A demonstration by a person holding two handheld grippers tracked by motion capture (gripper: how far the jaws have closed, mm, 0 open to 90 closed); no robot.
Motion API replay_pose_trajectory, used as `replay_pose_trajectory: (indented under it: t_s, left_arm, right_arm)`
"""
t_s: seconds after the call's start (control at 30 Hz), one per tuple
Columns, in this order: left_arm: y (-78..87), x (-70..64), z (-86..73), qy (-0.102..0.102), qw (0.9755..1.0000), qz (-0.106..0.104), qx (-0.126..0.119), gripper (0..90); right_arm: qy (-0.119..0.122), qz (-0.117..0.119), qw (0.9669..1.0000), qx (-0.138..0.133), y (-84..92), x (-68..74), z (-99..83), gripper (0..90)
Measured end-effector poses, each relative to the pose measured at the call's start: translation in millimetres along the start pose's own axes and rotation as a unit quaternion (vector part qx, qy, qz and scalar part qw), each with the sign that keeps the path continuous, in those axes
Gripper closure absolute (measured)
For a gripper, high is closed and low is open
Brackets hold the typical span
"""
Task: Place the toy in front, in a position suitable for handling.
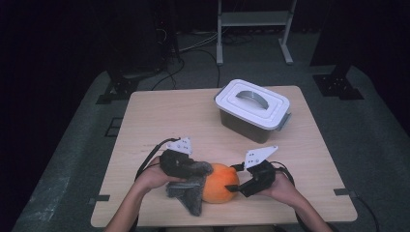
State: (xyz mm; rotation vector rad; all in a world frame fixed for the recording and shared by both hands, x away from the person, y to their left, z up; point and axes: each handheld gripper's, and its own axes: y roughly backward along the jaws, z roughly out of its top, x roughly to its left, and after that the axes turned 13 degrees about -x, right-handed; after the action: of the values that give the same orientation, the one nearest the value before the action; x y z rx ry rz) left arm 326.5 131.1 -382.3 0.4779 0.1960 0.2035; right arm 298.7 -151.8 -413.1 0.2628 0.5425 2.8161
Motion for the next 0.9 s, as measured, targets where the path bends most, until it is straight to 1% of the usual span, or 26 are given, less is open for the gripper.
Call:
replay_pose_trajectory:
  t_s: [0.07,0.13,0.23,0.3,0.33,0.37,0.43,0.47,0.57,0.63,0.67,0.7,0.73,0.8,0.83,0.87,0.9]
  left_arm:
    - [0.7,-0.8,-1.0,0.001,1.0,0.002,-0.001,72.7]
    - [0.9,-1.2,-1.3,0.0,1.0,0.002,-0.003,72.6]
    - [0.4,-1.0,-0.4,-0.002,1.0,0.002,-0.002,72.7]
    - [0.6,-0.7,0.7,0.001,1.0,0.001,-0.006,72.7]
    - [1.5,-0.2,1.8,0.001,1.0,0.0,-0.008,72.7]
    - [2.6,0.3,3.5,0.001,0.9999,-0.002,-0.013,72.7]
    - [4.8,0.5,9.8,-0.002,0.9998,-0.004,-0.019,72.7]
    - [5.4,-0.1,14.1,-0.003,0.9997,-0.005,-0.023,72.7]
    - [4.4,-3.3,29.2,-0.012,0.9994,-0.011,-0.032,72.7]
    - [0.6,-5.2,38.4,-0.022,0.9991,-0.016,-0.033,72.6]
    - [-2.2,-5.5,41.6,-0.027,0.999,-0.019,-0.028,72.6]
    - [-5.7,-5.7,43.1,-0.029,0.999,-0.02,-0.026,72.6]
    - [-9.8,-5.6,43.1,-0.026,0.9991,-0.022,-0.026,72.6]
    - [-17.9,-3.9,39.0,-0.02,0.9993,-0.029,-0.015,72.6]
    - [-21.3,-2.3,34.5,-0.015,0.9993,-0.032,-0.01,72.6]
    - [-22.2,-1.3,32.0,-0.01,0.9993,-0.035,-0.011,72.6]
    - [-22.1,0.4,29.0,-0.003,0.9993,-0.036,-0.013,72.6]
  right_arm:
    - [-0.009,-0.007,0.9999,-0.001,0.6,2.8,0.7,27.5]
    - [-0.013,-0.009,0.9999,0.0,0.7,6.6,1.0,25.7]
    - [0.0,-0.021,0.9998,0.007,-3.7,11.1,-1.2,25.2]
    - [0.012,-0.03,0.9994,0.009,-6.0,11.0,-3.0,33.5]
    - [0.019,-0.031,0.9993,0.009,-5.2,9.8,-3.0,40.3]
    - [0.027,-0.032,0.9991,0.009,-3.5,9.2,-2.5,44.6]
    - [0.045,-0.032,0.9985,0.009,-0.5,6.8,-0.4,48.2]
    - [0.051,-0.03,0.9982,0.007,0.8,5.6,1.1,49.6]
    - [0.094,-0.022,0.9953,0.008,3.0,2.8,8.5,51.3]
    - [0.109,-0.014,0.9939,0.008,3.4,1.8,14.4,51.5]
    - [0.114,-0.012,0.9934,0.009,3.2,1.1,16.5,51.5]
    - [0.112,-0.008,0.9936,0.009,2.8,0.7,17.5,51.5]
    - [0.109,-0.004,0.994,0.01,1.9,0.0,17.2,51.5]
    - [0.116,0.002,0.9931,0.02,-0.9,-1.0,12.6,51.7]
    - [0.118,0.006,0.9929,0.017,-0.6,-1.5,9.7,51.9]
    - [0.115,0.006,0.9933,0.013,1.3,-2.7,6.5,52.2]
    - [0.117,0.006,0.9931,0.012,2.5,-3.8,4.0,52.5]
